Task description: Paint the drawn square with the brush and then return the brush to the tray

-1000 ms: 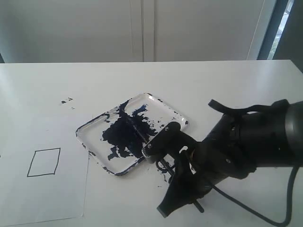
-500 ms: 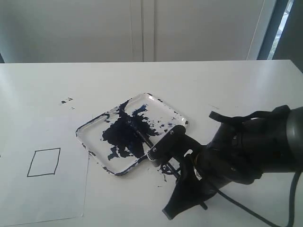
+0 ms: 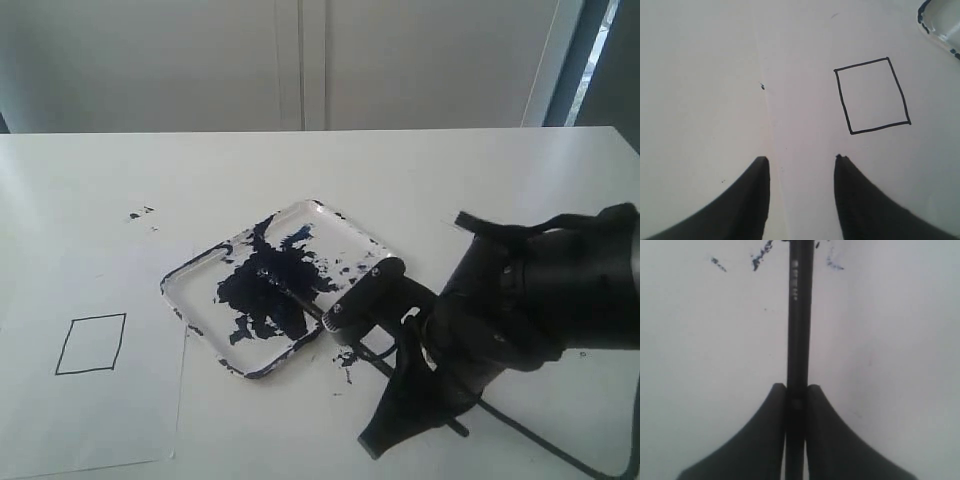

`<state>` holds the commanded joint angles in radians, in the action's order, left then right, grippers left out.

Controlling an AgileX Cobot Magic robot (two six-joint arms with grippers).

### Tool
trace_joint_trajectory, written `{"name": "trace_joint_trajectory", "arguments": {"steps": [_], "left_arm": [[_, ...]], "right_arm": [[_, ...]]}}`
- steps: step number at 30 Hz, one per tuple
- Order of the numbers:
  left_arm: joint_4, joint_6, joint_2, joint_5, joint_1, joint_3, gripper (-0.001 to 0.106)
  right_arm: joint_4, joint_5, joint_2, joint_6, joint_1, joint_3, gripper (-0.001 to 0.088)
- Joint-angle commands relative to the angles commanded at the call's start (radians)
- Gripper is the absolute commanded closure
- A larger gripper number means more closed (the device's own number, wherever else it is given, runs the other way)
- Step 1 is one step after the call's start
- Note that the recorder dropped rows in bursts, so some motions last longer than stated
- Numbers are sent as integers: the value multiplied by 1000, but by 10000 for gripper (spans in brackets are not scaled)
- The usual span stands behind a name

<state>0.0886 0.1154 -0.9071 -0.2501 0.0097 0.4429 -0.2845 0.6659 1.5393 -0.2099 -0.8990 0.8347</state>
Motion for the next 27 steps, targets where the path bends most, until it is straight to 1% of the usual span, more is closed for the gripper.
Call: {"name": "trace_joint_trajectory", "arguments": {"steps": [2,5,8,12,17,18,21,27], "left_arm": [[0,0,0,0,0,0,583],[0,-6,0,0,0,0,583],[4,-6,0,0,0,0,583],[4,-6,0,0,0,0,583],[4,-6,0,0,0,0,583],[4,-2,0,0,0,0,583],[4,44,0,0,0,0,583],[4,94,-2,-12,-3,0,582]], "right_arm": [[2,62,-36,14,0,33,868],[38,176,-79,99,0,87,868],[124,304,-100,240,2,148,868],[221,418,-104,359,2,212,868],[390,475,-102,457,2,287,868],[450,497,-97,485,2,306,868],[540,555,-58,529,2,364,868],[606,555,41,567,2,453,868]]}}
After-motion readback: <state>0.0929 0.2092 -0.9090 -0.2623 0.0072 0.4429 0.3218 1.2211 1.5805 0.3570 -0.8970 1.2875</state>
